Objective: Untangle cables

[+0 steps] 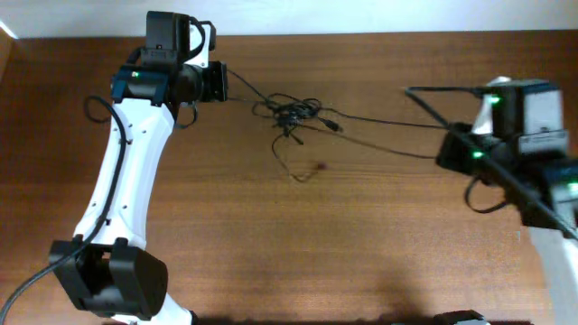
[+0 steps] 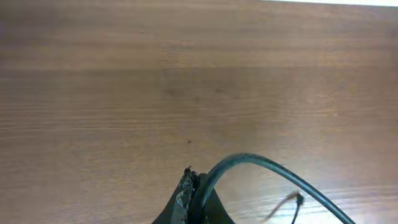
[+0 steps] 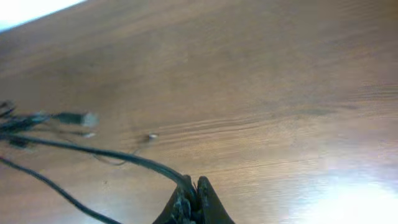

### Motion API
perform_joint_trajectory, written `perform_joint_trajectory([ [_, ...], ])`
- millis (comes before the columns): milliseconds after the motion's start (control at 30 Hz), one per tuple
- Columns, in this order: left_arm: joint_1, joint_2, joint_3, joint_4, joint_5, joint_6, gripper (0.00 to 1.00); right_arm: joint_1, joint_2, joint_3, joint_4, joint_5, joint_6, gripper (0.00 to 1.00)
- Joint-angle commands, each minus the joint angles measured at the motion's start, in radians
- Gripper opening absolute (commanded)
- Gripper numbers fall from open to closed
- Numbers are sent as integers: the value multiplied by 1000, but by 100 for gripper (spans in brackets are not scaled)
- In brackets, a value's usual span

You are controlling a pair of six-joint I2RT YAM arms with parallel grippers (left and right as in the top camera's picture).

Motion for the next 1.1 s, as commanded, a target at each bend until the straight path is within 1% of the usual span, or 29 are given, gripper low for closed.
perform_joint_trajectory([
  [0,49,-55,13,8,-245,44,0,-153,-19,112,-52,97,-54,4],
  [67,55,-55,13,2,-257,44,0,-289,-19,158,-58,-27,-111,4],
  [167,55,-55,13,-19,-370,44,0,-447,-19,169,-50,-117,-143,4],
  [233,60,-55,13,-25,-394,44,4,-559,-16,172,-34,-198,-169,4],
  [267,63,-55,13,-26,-389,44,7,-634,0,172,-35,-322,-204,4],
  [300,61,-55,13,-26,-333,44,4,-635,15,172,-41,-394,-230,4],
  [333,61,-55,13,-25,-232,44,0,-622,34,172,-51,-447,-255,4],
  [367,60,-55,13,-22,-58,100,0,-591,63,172,-66,-471,-274,5],
  [400,60,-55,13,-18,52,143,0,-566,82,172,-71,-471,-274,12],
  [433,60,-55,13,-11,174,150,0,-538,100,172,-71,-471,-274,24],
  [467,60,-56,13,6,360,149,0,-508,119,172,-71,-471,-274,37],
  [500,60,-56,13,30,541,149,0,-486,134,172,-71,-471,-274,47],
  [533,54,-56,13,38,620,148,0,-470,145,172,-71,-471,-274,52],
  [567,30,-56,13,34,628,145,0,-445,164,172,-71,-470,-274,61],
  [600,-26,-44,12,26,585,145,0,-426,179,172,-71,-470,-274,63],
  [667,-118,-8,12,3,511,145,1,-412,199,171,-72,-470,-274,64],
  [733,-192,40,12,-31,489,145,3,-412,209,171,-71,-465,-274,64],
  [767,-235,74,12,-53,454,145,31,-412,211,171,-71,-462,-274,64],
  [800,-269,103,12,-77,388,140,99,-412,211,171,-72,-462,-274,64],
  [867,-282,112,12,-90,317,122,99,-412,211,171,-72,-462,-274,64],
  [933,-282,112,12,-120,199,108,99,-412,211,171,-77,-459,-274,64],
  [1000,-286,113,12,-151,204,108,100,-412,211,171,-80,-459,-274,64],
  [1033,-293,113,12,-175,217,122,100,-412,211,171,-81,-459,-274,64],
  [1067,-309,114,12,-237,234,225,100,-412,211,171,-85,-459,-274,64],
])
